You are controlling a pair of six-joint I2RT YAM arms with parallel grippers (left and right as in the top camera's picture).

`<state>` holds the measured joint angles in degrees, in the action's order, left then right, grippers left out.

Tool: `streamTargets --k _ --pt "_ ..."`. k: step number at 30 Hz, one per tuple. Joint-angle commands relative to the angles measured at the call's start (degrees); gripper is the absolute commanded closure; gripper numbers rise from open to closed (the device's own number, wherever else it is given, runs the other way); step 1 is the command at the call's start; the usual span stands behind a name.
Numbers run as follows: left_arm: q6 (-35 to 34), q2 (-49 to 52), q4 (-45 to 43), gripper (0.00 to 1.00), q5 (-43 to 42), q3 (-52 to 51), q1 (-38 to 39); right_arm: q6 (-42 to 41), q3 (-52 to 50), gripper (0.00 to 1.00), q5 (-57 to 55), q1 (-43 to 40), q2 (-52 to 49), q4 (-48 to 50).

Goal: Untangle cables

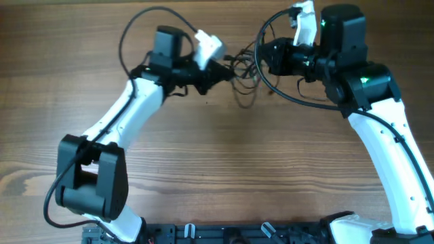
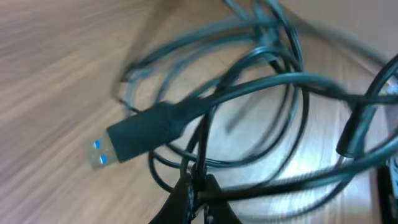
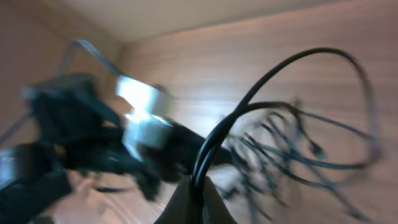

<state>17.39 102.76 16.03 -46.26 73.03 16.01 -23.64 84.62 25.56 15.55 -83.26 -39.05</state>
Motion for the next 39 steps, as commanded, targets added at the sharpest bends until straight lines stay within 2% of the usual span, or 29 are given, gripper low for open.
streamTargets --k 1,5,10,14,16,19,22,28,33,39 --pt "-6.21 -0.02 0.11 0.96 0.72 0.81 -6.78 -2.54 0.44 0.96 -13.31 -0.20 0.26 -3.21" --pt "-7.61 -0.96 1.81 0.96 -0.90 0.81 -12.74 -6.43 0.44 0.96 -25.83 -0.20 0.22 -8.13" --pt "-7.63 -1.20 3.30 0.96 -5.77 0.81 -17.00 -5.33 0.44 0.96 -28.13 -0.20 0.22 -9.03" --pt "-7.61 -1.20 5.27 0.96 -5.77 0.81 -19.52 -6.56 0.44 0.96 -36.87 -0.28 -0.24 -10.64" --pt "-7.61 -2.89 7.63 0.96 -5.79 0.81 -25.29 -8.22 0.37 0.96 -42.25 -1.68 -2.82 -13.73" --pt "-7.96 -6.05 9.01 0.96 -5.79 0.81 -31.28 -8.50 0.37 0.96 -42.27 -3.65 -5.33 -13.49" --pt "-11.08 -10.56 8.94 0.96 -5.81 0.81 -38.49 -9.57 0.37 0.96 -42.27 -6.49 -6.80 -13.33" --pt "-13.68 -17.18 9.11 0.96 -7.74 0.81 -47.12 -9.51 0.37 0.96 -42.29 -16.13 -7.17 -13.57" --pt "-14.12 -21.24 9.09 0.96 -7.74 0.81 -53.40 -8.98 0.37 0.96 -42.25 -30.62 -7.19 -13.68" --pt "-15.15 -21.55 9.03 0.96 -8.37 0.81 -57.70 -6.29 0.37 0.96 -42.71 -40.52 -7.28 -13.44"
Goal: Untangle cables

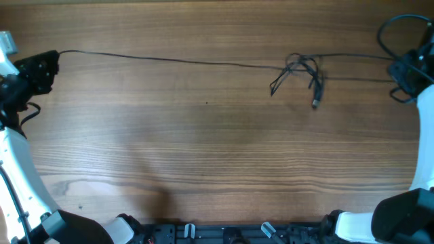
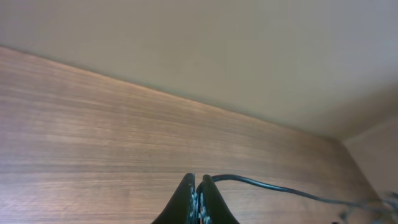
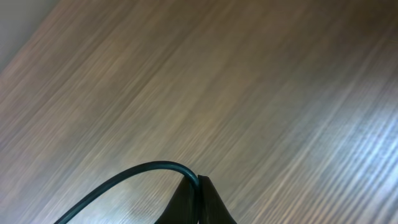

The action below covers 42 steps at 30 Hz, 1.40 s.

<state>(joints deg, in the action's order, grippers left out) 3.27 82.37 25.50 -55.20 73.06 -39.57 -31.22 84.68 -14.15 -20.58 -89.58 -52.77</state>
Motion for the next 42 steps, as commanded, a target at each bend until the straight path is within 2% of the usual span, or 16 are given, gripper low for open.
streamTargets --k 1,6,10,12,17,20,22,26,28,33,36,37,38,39,40,42 --pt "-1.22 -1.16 -0.61 0.96 0.59 0.79 -2.73 1.29 0.26 0.96 -2.97 -6.16 -1.07 0.68" --pt "-1.22 -1.16 -0.83 0.96 0.57 0.79 -5.90 4.46 0.24 0.96 -2.69 -13.73 -1.09 1.33" --pt "-2.51 -1.16 -0.68 0.95 0.46 0.79 -6.36 6.29 0.15 0.96 4.46 -14.64 -1.09 2.36" --pt "-2.49 -1.16 0.46 0.83 -0.35 0.79 -5.38 7.74 0.15 0.96 9.75 -12.22 -1.36 3.08" --pt "-2.40 -1.14 4.70 0.60 -0.31 0.79 0.11 6.99 0.15 0.96 13.07 2.89 -1.95 4.39" --pt "-2.03 -0.98 5.73 0.55 -0.02 0.76 5.31 5.14 0.15 0.96 13.99 17.07 -2.45 6.45" --pt "-2.03 -0.98 6.05 0.51 3.82 0.76 9.73 5.22 0.15 0.96 14.27 26.91 -2.84 8.61" --pt "-2.03 -0.94 7.28 0.48 11.91 0.79 17.42 6.32 0.24 0.96 14.51 39.95 -2.80 8.55" --pt "-2.01 -0.94 7.02 0.48 12.92 0.76 19.71 8.92 0.24 0.96 18.14 45.57 -2.78 7.21" --pt "-1.99 -0.92 6.80 0.44 12.94 0.79 19.87 16.76 0.24 0.96 33.44 49.64 -1.97 8.66" --pt "-2.03 -0.22 6.91 0.43 12.87 0.76 19.87 17.14 0.22 0.95 27.63 50.18 -2.14 6.80" --pt "-2.03 0.44 7.02 0.43 12.87 0.79 20.02 17.97 0.20 0.79 24.41 50.18 -2.36 5.22" --pt "-2.03 0.96 7.15 0.43 12.87 0.79 20.31 19.28 0.20 0.70 21.94 50.18 -2.64 3.89" --pt "-2.01 1.55 7.32 0.43 12.87 0.76 21.00 20.00 0.20 0.40 18.86 50.18 -3.37 2.64" --pt "-2.01 1.92 7.34 0.43 12.87 0.79 21.75 20.35 0.20 0.28 15.63 50.18 -4.04 2.12" --pt "-2.01 2.58 7.30 0.43 12.87 0.79 24.22 17.55 0.15 0.22 3.13 49.33 -5.79 2.51"
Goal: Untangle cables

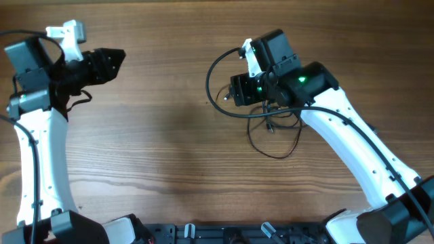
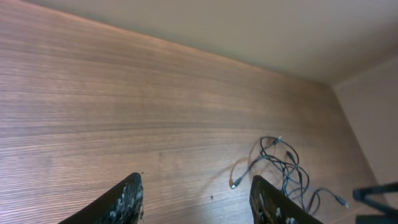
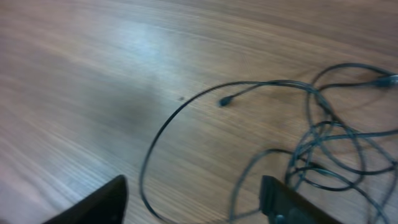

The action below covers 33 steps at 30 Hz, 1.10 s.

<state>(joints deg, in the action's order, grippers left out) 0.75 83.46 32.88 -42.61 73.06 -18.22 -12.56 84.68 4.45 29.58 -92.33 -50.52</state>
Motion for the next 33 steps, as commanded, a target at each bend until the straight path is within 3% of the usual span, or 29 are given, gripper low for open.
streamTargets --k 1,4,7,17,19,20,23,24,25,33 --pt "0.50 1.64 -0.09 0.43 0.31 0.79 4.26 -3.76 0.15 0.21 -20.06 -2.14 -4.00 0.55" --pt "0.48 1.64 -0.07 0.43 0.31 0.76 7.54 -5.38 0.15 0.20 -18.73 -7.34 -6.64 0.92" --pt "0.48 1.68 -0.09 0.42 0.33 0.79 11.34 0.07 0.15 0.23 -9.49 -13.46 -12.61 1.44" --pt "0.48 1.68 -0.68 0.34 3.76 0.79 15.87 0.87 0.04 0.34 -4.85 -13.92 -20.17 3.74" --pt "0.48 1.68 -1.01 0.32 3.74 0.79 15.87 0.68 0.04 0.53 -4.96 -13.92 -20.76 3.34" --pt "0.46 1.68 -0.98 0.31 3.74 0.76 15.87 0.50 0.04 0.57 -4.94 -13.92 -20.76 3.28" --pt "0.44 1.68 -0.87 0.31 3.69 0.79 15.87 0.42 0.04 0.57 -4.96 -13.92 -20.76 2.69" --pt "0.37 1.68 -0.85 0.31 3.69 0.79 15.87 0.57 0.04 0.62 -4.96 -13.92 -20.76 2.64" --pt "0.20 1.68 -0.42 0.31 3.52 0.76 15.87 0.48 0.04 0.96 -4.96 -13.92 -20.76 2.62" --pt "0.31 3.93 3.80 0.30 3.48 0.76 21.40 0.37 3.63 0.96 0.17 -13.90 -14.86 -0.24"
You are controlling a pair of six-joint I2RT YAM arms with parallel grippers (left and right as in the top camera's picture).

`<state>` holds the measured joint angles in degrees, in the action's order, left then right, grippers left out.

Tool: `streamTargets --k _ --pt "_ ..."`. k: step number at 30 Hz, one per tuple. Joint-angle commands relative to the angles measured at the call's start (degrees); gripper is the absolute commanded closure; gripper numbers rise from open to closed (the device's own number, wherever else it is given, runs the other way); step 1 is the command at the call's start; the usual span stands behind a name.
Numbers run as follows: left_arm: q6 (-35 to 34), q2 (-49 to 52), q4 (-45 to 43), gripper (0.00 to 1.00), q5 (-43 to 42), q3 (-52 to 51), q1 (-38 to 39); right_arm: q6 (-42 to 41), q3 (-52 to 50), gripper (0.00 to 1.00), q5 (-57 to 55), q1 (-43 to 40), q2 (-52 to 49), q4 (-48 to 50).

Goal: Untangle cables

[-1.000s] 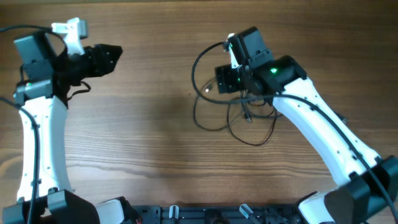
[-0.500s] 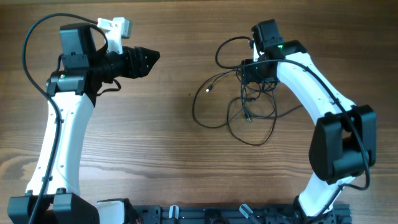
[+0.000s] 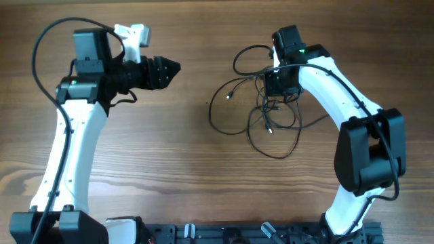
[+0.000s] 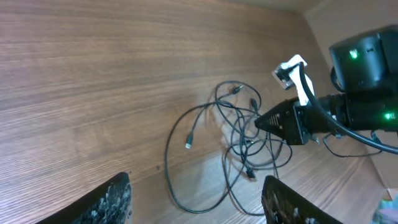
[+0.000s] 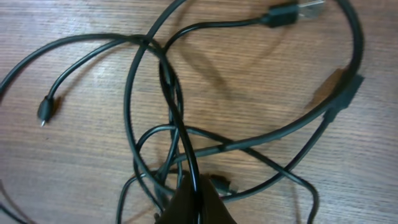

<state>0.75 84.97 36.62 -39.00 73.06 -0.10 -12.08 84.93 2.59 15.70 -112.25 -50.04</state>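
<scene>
Thin black cables [image 3: 266, 115] lie in a loose tangle right of the table's middle, with loops trailing toward the front. My right gripper [image 3: 273, 91] sits at the tangle's far side, shut on one black strand [image 5: 177, 118] that runs up between its fingertips [image 5: 196, 190]. A USB plug [image 5: 292, 12] and a small plug [image 5: 45, 112] lie free on the wood. Left of the tangle, my left gripper [image 3: 173, 68] hangs open and holds nothing. The left wrist view looks down on the cables [image 4: 236, 143] between its fingers [image 4: 118, 199].
Brown wooden tabletop [image 3: 169, 163] all round. The arms' own black supply cables loop above each wrist. A black rail with clips runs along the front edge [image 3: 224, 234].
My right gripper was open beside the loose cables and is now shut on one strand at the tangle's far side. The left gripper, still open, now sits further right, nearer the tangle.
Both grippers were shut on strands of the tangle at the back middle. Then the arms stood far apart with one cable stretched taut across the table. Later both were open and the cables lay slack. Now the right one holds a strand again.
</scene>
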Motion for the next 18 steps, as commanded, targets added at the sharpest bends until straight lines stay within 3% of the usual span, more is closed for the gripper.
streamTargets --k 1,5,8,13,18 --pt "0.37 3.74 0.09 0.29 -0.13 0.76 4.87 -0.07 4.28 0.96 2.05 -0.04 6.84 -1.03" --pt "0.48 12.22 -3.28 0.22 -0.68 0.76 12.02 0.07 8.76 0.96 2.08 -0.04 13.81 -3.17" --pt "0.46 18.86 -11.82 0.34 -10.80 0.76 15.80 0.15 10.01 0.96 2.75 -0.04 17.68 -4.96" --pt "0.46 23.43 -25.59 0.31 -25.75 0.76 18.18 1.44 10.01 0.96 11.67 -0.04 21.57 -4.55" --pt "0.48 23.54 -28.11 0.29 -25.88 0.76 20.26 0.87 10.01 0.96 17.29 -0.04 23.02 -1.62"
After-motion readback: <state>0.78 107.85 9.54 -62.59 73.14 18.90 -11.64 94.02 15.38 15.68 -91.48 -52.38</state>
